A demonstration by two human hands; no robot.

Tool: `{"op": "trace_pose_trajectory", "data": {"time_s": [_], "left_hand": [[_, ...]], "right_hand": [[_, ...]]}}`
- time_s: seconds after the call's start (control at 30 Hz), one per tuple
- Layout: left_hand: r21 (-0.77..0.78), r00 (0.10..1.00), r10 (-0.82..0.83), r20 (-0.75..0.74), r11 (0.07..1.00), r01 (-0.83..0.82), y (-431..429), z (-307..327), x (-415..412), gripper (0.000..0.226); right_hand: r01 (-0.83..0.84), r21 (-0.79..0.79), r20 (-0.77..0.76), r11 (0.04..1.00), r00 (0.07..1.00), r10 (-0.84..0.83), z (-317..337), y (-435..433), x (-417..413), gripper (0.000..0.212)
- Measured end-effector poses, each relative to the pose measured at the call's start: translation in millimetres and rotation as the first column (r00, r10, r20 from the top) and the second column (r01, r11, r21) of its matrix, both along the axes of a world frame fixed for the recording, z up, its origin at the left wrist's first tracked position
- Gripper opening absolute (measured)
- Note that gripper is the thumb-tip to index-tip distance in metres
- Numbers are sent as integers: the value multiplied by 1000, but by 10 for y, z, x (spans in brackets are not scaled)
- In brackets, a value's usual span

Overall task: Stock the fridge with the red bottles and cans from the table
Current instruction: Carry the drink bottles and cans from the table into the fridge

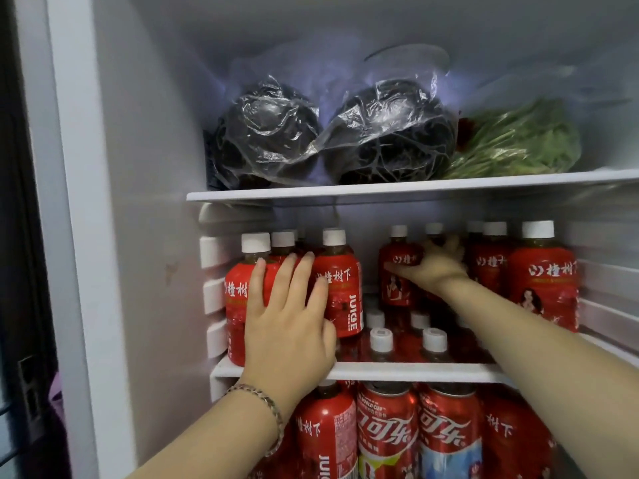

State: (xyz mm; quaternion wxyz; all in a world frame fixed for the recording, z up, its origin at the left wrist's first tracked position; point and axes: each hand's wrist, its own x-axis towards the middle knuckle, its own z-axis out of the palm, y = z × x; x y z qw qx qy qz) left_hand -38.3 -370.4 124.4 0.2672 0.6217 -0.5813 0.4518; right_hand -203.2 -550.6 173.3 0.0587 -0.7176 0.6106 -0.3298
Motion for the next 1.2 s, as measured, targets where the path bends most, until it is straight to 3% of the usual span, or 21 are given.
{"op": "trace_pose_trajectory", "data": {"time_s": [0.1, 0.23, 0.3, 0.43, 0.57, 0.7, 0.87, 1.03, 1.1, 1.2], "left_hand": [[11, 1000, 12, 0, 1000, -12, -6, 2, 5, 47], [11, 1000, 9, 1, 1000, -9, -7, -9, 10, 47], [8, 1000, 8, 3, 1000, -9, -8, -11, 14, 48], [-20, 1000, -1, 1, 1000, 1, -5, -18, 18, 51], [-49, 1000, 11, -24, 999, -12, 0, -25, 16, 55], [-68, 997, -11, -80, 998, 5, 7, -35, 7, 60], [-193, 931, -232, -280, 964, 182, 100, -86, 24, 57], [-206, 829, -369, -421, 928, 309, 230, -20, -11, 63], [-129, 850, -339, -404, 941, 314, 273, -19, 3, 64], [-28, 913, -259, -315, 964, 264, 275, -63, 51, 65]], "right_hand": [[110, 19, 31, 994, 993, -110, -30, 37, 165, 100], [180, -108, -23, 978, 983, -184, -4, 102, 223, 94], [100, -114, 14, 988, 995, -99, -9, 144, 261, 98], [-39, -86, 264, 996, 963, 61, -35, 359, 266, 96], [-56, -129, 587, 990, 801, 121, -104, 705, 84, 72], [-157, -295, 625, 942, 715, 314, -219, 1090, -39, 64], [-338, -387, 540, 858, 671, 508, -279, 1443, 87, 54], [-574, -244, 496, 781, 619, 610, -339, 1520, 461, 64], [-621, -185, 503, 762, 606, 616, -321, 1532, 550, 66], [-645, -122, 665, 755, 511, 544, -266, 1474, 633, 73]]}}
